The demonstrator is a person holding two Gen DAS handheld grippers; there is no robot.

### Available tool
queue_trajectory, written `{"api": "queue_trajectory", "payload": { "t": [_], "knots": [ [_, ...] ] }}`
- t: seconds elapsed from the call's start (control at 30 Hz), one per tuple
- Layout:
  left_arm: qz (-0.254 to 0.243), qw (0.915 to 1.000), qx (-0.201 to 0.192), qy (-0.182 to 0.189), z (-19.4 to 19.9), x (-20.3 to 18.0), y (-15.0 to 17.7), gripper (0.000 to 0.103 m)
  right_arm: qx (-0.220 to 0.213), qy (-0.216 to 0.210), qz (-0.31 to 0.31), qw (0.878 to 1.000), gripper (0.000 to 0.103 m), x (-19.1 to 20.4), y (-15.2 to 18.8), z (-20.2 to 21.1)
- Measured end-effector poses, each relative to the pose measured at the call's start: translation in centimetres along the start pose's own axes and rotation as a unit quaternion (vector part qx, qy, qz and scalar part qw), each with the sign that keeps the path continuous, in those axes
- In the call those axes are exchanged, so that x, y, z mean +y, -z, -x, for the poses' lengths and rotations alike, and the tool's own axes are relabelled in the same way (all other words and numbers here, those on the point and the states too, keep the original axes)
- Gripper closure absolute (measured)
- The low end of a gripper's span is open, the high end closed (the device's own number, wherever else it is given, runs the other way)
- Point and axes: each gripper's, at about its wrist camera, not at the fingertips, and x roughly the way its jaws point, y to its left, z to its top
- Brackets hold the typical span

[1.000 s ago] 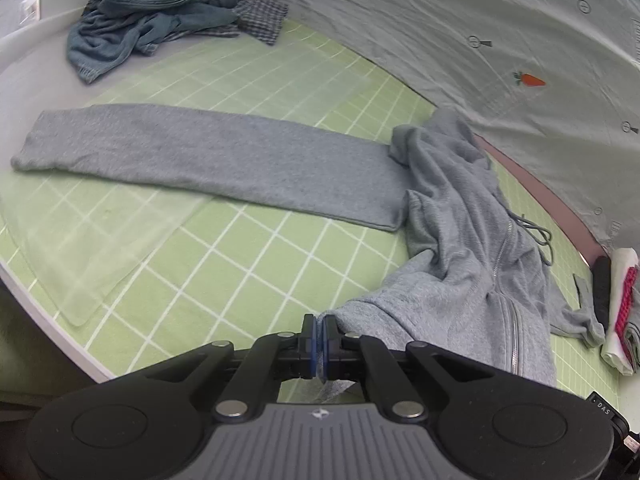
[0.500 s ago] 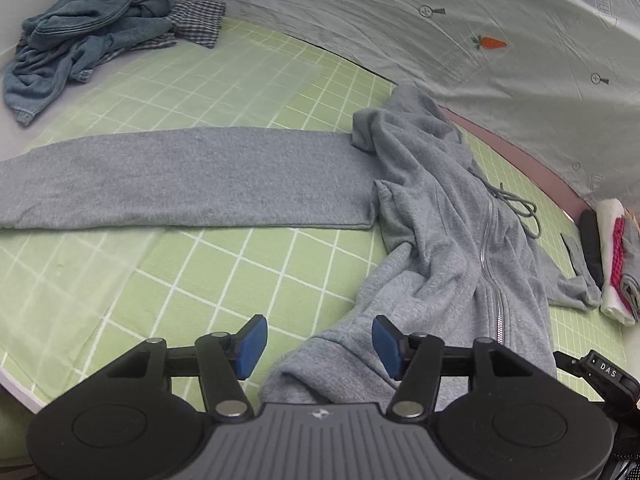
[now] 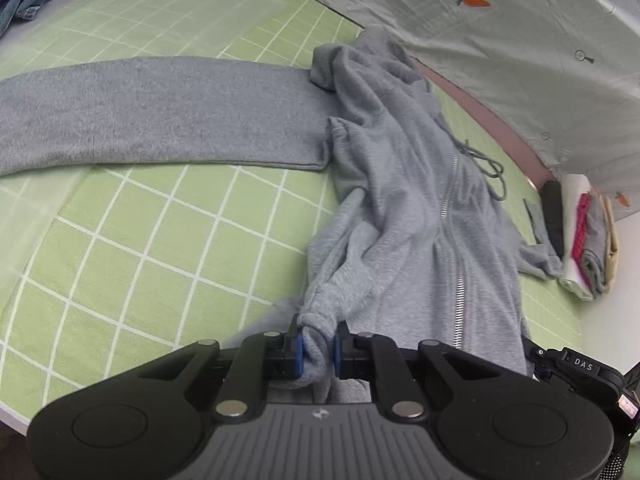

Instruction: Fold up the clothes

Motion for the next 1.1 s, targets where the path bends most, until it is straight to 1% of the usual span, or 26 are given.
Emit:
{"api": "queue_trajectory", "payload": {
  "t": [0.03, 0.07, 0.1, 0.13, 0.17, 0.2, 0.23, 0.27, 0.3, 0.33, 0.37, 0.4, 0.43, 0.5, 0.53, 0.57, 0.6, 0.67, 0.7, 0.73, 0.77, 0.8, 0.87, 0.93, 1.03, 1.1],
  "knots": [
    [0.014, 0.9992, -0.009, 0.036, 1.6, -0.1, 0.1, 0.090, -0.011, -0.022, -0.010, 1.000, 0.096, 0.0, -0.4, 1.5],
    [0.030, 0.9965, -0.019, 0.075, 3.2, -0.2, 0.2, 0.090, -0.025, -0.048, -0.025, 0.998, 0.096, 0.0, -0.9, 3.3],
    [0.051, 0.9916, -0.031, 0.114, 4.6, 0.0, 0.3, 0.090, -0.039, -0.075, -0.041, 0.996, 0.096, 0.0, -1.4, 5.1],
    [0.076, 0.9862, -0.042, 0.141, 5.5, 0.4, 0.5, 0.089, -0.052, -0.094, -0.055, 0.993, 0.096, -0.2, -1.9, 6.5],
    [0.103, 0.9829, -0.050, 0.144, 5.8, 1.0, 0.6, 0.086, -0.063, -0.101, -0.067, 0.991, 0.096, -0.7, -2.2, 7.1],
    [0.118, 0.9834, -0.051, 0.128, 5.5, 1.6, 0.7, 0.085, -0.074, -0.108, -0.080, 0.988, 0.096, -1.2, -2.5, 7.8],
    [0.119, 0.9873, -0.040, 0.098, 4.4, 2.0, 0.9, 0.080, -0.085, -0.115, -0.093, 0.985, 0.096, -1.7, -2.8, 8.5],
    [0.114, 0.9910, -0.025, 0.065, 3.0, 2.4, 1.2, 0.079, -0.088, -0.108, -0.098, 0.985, 0.096, -2.1, -3.1, 8.6],
    [0.111, 0.9934, -0.006, 0.030, 1.6, 2.6, 1.6, 0.079, -0.076, -0.079, -0.082, 0.991, 0.096, -2.0, -3.1, 7.8],
    [0.099, 0.9950, 0.010, -0.001, 0.4, 2.5, 2.1, 0.080, -0.060, -0.048, -0.048, 0.996, 0.096, -1.3, -2.8, 6.7],
    [0.070, 0.9968, 0.026, -0.030, -0.8, 1.9, 2.5, 0.080, -0.045, -0.017, -0.015, 0.999, 0.096, -0.5, -2.5, 5.6],
    [0.042, 0.9969, 0.039, -0.054, -1.7, 1.3, 3.0, 0.080, -0.029, 0.014, 0.019, 0.999, 0.096, 0.2, -2.1, 4.5],
    [0.032, 0.9967, 0.041, -0.063, -1.9, 1.0, 3.3, 0.076, -0.016, 0.035, 0.047, 0.998, 0.096, 0.9, -1.8, 3.8],
    [0.025, 0.9965, 0.037, -0.070, -2.1, 0.7, 3.8, 0.075, -0.008, 0.048, 0.077, 0.996, 0.093, 1.7, -0.9, 3.4],
    [0.022, 0.9964, 0.035, -0.074, -2.1, 0.6, 4.0, 0.071, -0.006, 0.055, 0.086, 0.995, 0.090, 1.8, -0.7, 3.2],
    [0.020, 0.9961, 0.035, -0.079, -2.2, 0.5, 4.0, 0.065, -0.004, 0.062, 0.095, 0.994, 0.083, 2.0, -0.5, 3.0],
    [0.019, 0.9959, 0.034, -0.081, -2.2, 0.6, 3.9, 0.063, -0.002, 0.069, 0.103, 0.992, 0.070, 2.1, -0.3, 2.8],
    [0.016, 0.9958, 0.034, -0.084, -2.2, 0.7, 3.6, 0.058, 0.003, 0.074, 0.108, 0.991, 0.058, 1.8, -0.2, 2.6],
    [0.015, 0.9957, 0.033, -0.085, -2.2, 0.8, 3.4, 0.057, 0.004, 0.075, 0.104, 0.992, 0.055, 1.6, -0.2, 2.5],
    [0.011, 0.9958, 0.030, -0.086, -2.1, 0.8, 3.3, 0.054, 0.004, 0.075, 0.099, 0.992, 0.052, 1.4, -0.3, 2.4],
    [0.006, 0.9959, 0.026, -0.086, -2.0, 0.7, 3.2, 0.050, 0.005, 0.076, 0.093, 0.993, 0.044, 1.2, -0.3, 2.3],
    [-0.001, 0.9959, 0.020, -0.088, -1.9, 0.4, 3.1, 0.049, 0.007, 0.078, 0.084, 0.993, 0.039, 0.9, -0.4, 2.2],
    [-0.013, 0.9960, 0.013, -0.088, -2.1, -0.1, 2.8, 0.042, 0.012, 0.080, 0.067, 0.994, 0.037, 0.4, -0.5, 1.7],
    [-0.017, 0.9969, 0.018, -0.074, -2.8, -0.4, 2.3, 0.040, 0.022, 0.077, 0.056, 0.995, 0.036, 0.0, -0.6, 1.1],
    [-0.020, 0.9968, 0.023, -0.073, -4.0, -1.0, 1.4, 0.040, 0.032, 0.076, 0.043, 0.996, 0.033, -0.4, -0.7, 0.3],
    [-0.029, 0.9964, 0.017, -0.077, -4.4, -1.5, 0.8, 0.040, 0.028, 0.074, 0.034, 0.996, 0.031, -0.5, -1.0, 0.1]
  ]
}}
